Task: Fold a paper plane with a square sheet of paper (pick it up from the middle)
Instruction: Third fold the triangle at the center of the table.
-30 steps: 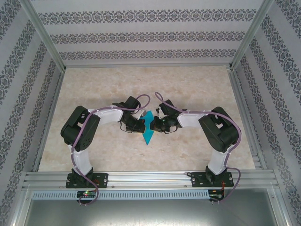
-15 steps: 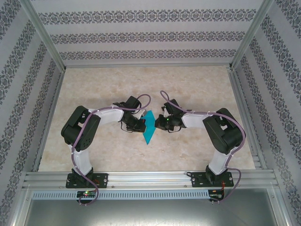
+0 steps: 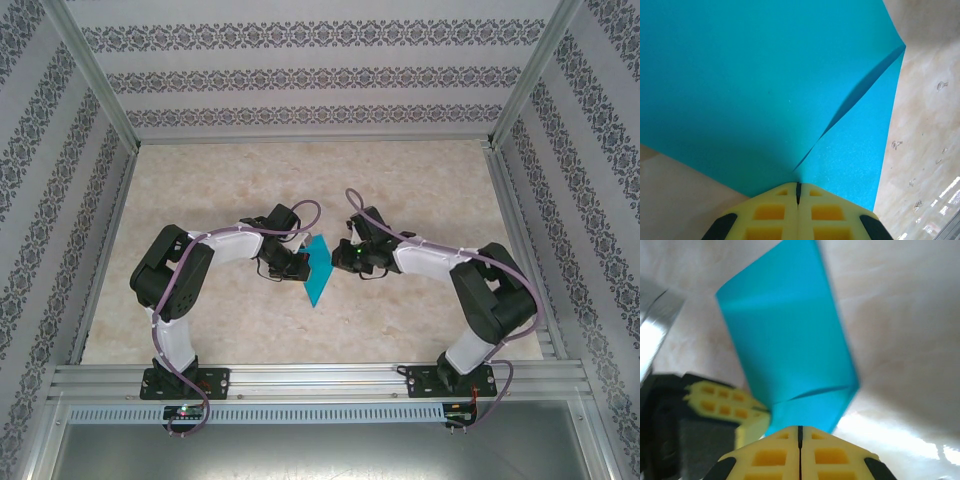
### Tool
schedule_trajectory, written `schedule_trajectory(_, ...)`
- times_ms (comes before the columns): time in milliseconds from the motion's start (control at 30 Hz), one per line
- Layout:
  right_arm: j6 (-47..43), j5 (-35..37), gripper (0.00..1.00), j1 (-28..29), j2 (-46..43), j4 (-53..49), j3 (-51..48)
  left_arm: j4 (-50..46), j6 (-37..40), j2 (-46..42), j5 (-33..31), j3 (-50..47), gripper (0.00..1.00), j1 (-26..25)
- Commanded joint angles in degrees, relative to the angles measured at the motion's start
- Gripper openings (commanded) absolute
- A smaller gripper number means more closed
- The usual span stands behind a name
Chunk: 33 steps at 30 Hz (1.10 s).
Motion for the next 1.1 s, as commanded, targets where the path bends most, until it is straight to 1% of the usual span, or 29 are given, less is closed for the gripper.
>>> schedule_trajectory(0, 3.3, -0.3, 0.06, 3.0, -0.4, 0.7, -2.6, -4.3, 1.0, 5.2, -9.3, -3.0, 0.04, -0.3)
schedule_trajectory(100, 6.5, -2.5, 0.06, 4.7, 0.6, 5.5, -4.5, -4.5, 1.1, 5.5, -9.2, -2.7, 0.04, -0.4)
schedule_trajectory(233, 7.4, -3.5, 0.05, 6.2, 2.1, 6.8, -4.5, -4.6, 1.0, 5.4, -9.7, -2.7, 0.05, -0.3)
schedule_trajectory(700, 8.0, -4.3, 0.05, 6.6, 5.7, 10.2, -4.6, -4.8, 0.7, 5.5, -9.4, -2.8, 0.05, -0.3)
schedule_trajectory(1067, 8.6, -4.6, 0.05, 6.7, 7.9, 12.4, -4.5, -4.5, 0.4, 5.3, -8.1, -2.5, 0.07, -0.3)
